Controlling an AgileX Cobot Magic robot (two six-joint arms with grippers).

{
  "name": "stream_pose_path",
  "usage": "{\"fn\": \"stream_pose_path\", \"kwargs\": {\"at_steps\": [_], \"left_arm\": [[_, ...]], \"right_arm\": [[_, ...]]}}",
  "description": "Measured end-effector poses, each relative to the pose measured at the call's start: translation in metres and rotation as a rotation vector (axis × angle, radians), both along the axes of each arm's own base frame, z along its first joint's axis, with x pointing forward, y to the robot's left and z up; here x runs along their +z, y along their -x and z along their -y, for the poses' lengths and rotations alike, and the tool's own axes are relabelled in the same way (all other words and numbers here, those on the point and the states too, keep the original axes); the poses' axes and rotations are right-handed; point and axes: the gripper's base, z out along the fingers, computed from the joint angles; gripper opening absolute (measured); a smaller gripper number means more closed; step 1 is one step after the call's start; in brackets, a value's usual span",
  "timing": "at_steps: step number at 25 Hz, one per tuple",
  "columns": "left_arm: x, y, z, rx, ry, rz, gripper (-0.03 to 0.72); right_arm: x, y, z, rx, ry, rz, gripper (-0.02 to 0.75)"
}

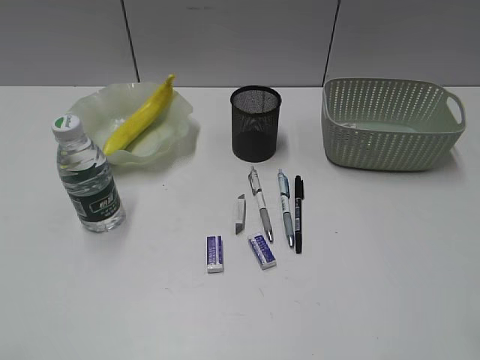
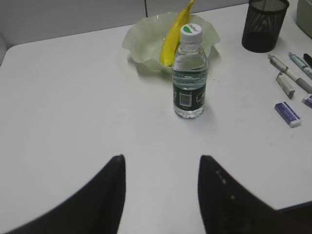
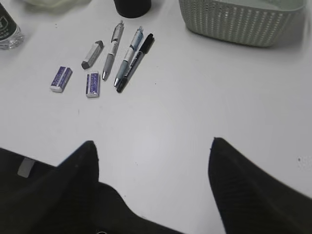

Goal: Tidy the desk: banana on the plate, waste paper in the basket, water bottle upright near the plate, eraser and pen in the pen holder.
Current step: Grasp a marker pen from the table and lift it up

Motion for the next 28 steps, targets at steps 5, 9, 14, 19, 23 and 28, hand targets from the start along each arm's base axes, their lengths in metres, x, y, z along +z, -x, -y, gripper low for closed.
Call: {"fn": "stream_pose_path", "kwargs": {"at_steps": [5, 9, 14, 19, 23, 28], "left_arm": [[0.0, 0.0, 0.0, 0.002, -0.001, 0.006, 0.351], [0.0, 0.002, 0.0, 0.002, 0.0, 0.014, 0.347], [0.0, 0.002, -0.001, 0.003, 0.0, 0.015, 0.343], [0.0, 0.002, -0.001, 0.003, 0.0, 0.015, 0.342], [0.0, 0.002, -0.001, 0.003, 0.0, 0.015, 0.342], [0.0, 0.002, -0.001, 0.003, 0.0, 0.015, 0.342]], "right_arm": [[0.016, -0.065, -0.017, 0.058, 0.016, -0.105, 0.528], [0.023, -0.127, -0.047, 0.147, 0.07, -0.233, 0.519], [0.003, -0.2, -0.087, 0.11, 0.104, -0.497, 0.496], [-0.046, -0.263, -0.111, -0.029, 0.146, -0.772, 0.479], [-0.079, -0.297, -0.128, -0.066, 0.157, -0.852, 0.463], [-0.111, -0.32, -0.149, -0.079, 0.172, -0.891, 0.445]]}}
